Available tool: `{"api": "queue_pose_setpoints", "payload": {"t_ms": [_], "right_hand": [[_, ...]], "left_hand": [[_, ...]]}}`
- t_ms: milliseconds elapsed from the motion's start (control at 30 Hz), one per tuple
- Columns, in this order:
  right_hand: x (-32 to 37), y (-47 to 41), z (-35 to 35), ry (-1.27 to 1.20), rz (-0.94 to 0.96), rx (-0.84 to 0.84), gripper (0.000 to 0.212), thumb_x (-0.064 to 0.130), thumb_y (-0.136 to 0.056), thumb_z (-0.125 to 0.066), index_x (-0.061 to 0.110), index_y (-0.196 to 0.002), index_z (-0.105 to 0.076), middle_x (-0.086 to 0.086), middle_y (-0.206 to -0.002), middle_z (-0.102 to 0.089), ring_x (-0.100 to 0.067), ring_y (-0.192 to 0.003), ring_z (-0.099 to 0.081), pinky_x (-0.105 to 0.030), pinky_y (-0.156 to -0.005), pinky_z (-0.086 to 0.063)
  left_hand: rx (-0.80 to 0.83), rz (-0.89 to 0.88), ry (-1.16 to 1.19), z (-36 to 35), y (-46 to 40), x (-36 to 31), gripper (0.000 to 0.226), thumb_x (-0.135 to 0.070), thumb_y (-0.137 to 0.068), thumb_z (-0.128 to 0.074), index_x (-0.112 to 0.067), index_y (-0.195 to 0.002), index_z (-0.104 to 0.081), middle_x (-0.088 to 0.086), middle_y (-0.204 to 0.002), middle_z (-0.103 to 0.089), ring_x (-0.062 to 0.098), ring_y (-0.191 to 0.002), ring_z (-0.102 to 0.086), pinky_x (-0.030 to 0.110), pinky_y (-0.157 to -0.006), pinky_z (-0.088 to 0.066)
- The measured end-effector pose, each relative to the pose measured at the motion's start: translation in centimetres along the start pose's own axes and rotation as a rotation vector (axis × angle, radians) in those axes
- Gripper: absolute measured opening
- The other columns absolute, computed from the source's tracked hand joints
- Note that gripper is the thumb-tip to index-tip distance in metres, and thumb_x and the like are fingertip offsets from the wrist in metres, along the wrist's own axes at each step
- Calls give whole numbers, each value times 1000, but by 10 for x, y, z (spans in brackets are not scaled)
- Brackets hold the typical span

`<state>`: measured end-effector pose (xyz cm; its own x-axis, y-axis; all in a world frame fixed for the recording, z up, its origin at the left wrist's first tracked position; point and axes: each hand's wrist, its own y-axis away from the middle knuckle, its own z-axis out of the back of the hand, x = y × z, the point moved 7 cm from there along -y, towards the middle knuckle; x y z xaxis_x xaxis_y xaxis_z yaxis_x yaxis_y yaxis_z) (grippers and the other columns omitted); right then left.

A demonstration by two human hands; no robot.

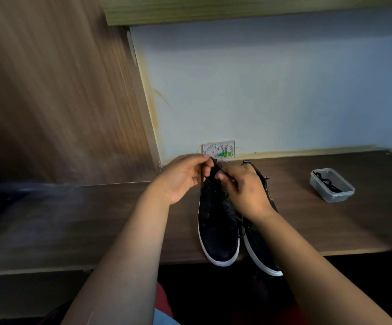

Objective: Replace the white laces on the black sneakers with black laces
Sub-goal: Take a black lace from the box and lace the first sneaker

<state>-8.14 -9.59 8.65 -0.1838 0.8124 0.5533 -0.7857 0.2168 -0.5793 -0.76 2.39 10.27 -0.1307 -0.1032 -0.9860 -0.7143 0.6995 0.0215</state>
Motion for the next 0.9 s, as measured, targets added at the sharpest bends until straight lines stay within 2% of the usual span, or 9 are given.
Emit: {"api": "queue_pose_setpoints", "payload": {"t_ms": [233, 333, 400, 467, 533, 633, 733, 833, 900], "right_hand": [[-57, 12, -8, 106, -192, 214, 18, 23, -96, -57, 16, -98, -74, 4, -80, -58, -25, -92, -47, -31, -75, -36], [-47, 11, -12, 51, -200, 264, 45, 30, -90, -65, 28, -134, -56, 8, -100, -57, -20, -101, -45, -25, -86, -33], [-28, 6, -7, -99, -143, 195, 59, 34, -87, -67, 29, -141, -46, 15, -104, -59, -12, -99, -45, -18, -89, -35], [-6, 2, 1, -174, -60, 108, 35, 32, -92, -63, 28, -126, -59, 15, -99, -64, -12, -97, -46, -11, -86, -33], [6, 0, 6, -126, 23, 41, 10, 32, -96, -53, 37, -93, -62, 16, -81, -63, -17, -89, -49, -14, -81, -33], [-13, 4, 7, 2, -41, 27, 26, 27, -97, -50, 39, -74, -48, 21, -68, -51, -17, -86, -43, -38, -78, -41], [-25, 10, 8, -94, -156, 80, 27, 28, -99, -48, 41, -76, -49, 22, -77, -52, -17, -96, -42, -39, -85, -41], [-2, 3, 13, -205, -94, 50, 17, 32, -97, -54, 31, -110, -63, 19, -98, -61, -12, -104, -42, -23, -87, -37], [7, -1, 14, -151, -25, 3, 12, 31, -96, -55, 26, -99, -66, 15, -89, -64, -15, -96, -45, -27, -82, -41]], "left_hand": [[25, -66, 387, 16, 6, -16, 22, -24, -86, -53, -21, -67, -64, -7, -66, -49, 10, -67, -48, 28, -72, -39], [-1, -36, 307, 12, 4, -12, 22, -25, -83, -54, -22, -65, -65, -7, -65, -50, 8, -65, -49, 27, -73, -38], [19, 1, 157, 5, 2, -5, 22, -25, -84, -55, -22, -66, -67, -6, -65, -52, 7, -63, -50, 27, -70, -37], [53, 30, 45, -5, -1, 3, 24, -25, -87, -55, -21, -68, -68, -4, -65, -54, 7, -62, -51, 26, -67, -36], [60, 54, 15, -11, -1, 7, 24, -27, -84, -55, -21, -66, -70, -4, -66, -54, 7, -62, -50, 26, -66, -36], [64, 36, 106, -9, 0, 0, 23, -27, -86, -54, -22, -68, -68, -6, -65, -53, 7, -62, -50, 26, -66, -35], [52, 8, 143, -1, 0, -4, 24, -25, -89, -53, -22, -70, -67, -7, -65, -52, 7, -62, -50, 27, -66, -34], [45, 42, 29, -6, -2, 5, 29, -22, -94, -48, -18, -72, -66, -5, -65, -55, 7, -61, -50, 27, -65, -34], [64, 80, -9, -15, -3, 10, 32, -20, -96, -46, -18, -71, -66, -4, -66, -58, 7, -62, -49, 26, -65, -35]]}}
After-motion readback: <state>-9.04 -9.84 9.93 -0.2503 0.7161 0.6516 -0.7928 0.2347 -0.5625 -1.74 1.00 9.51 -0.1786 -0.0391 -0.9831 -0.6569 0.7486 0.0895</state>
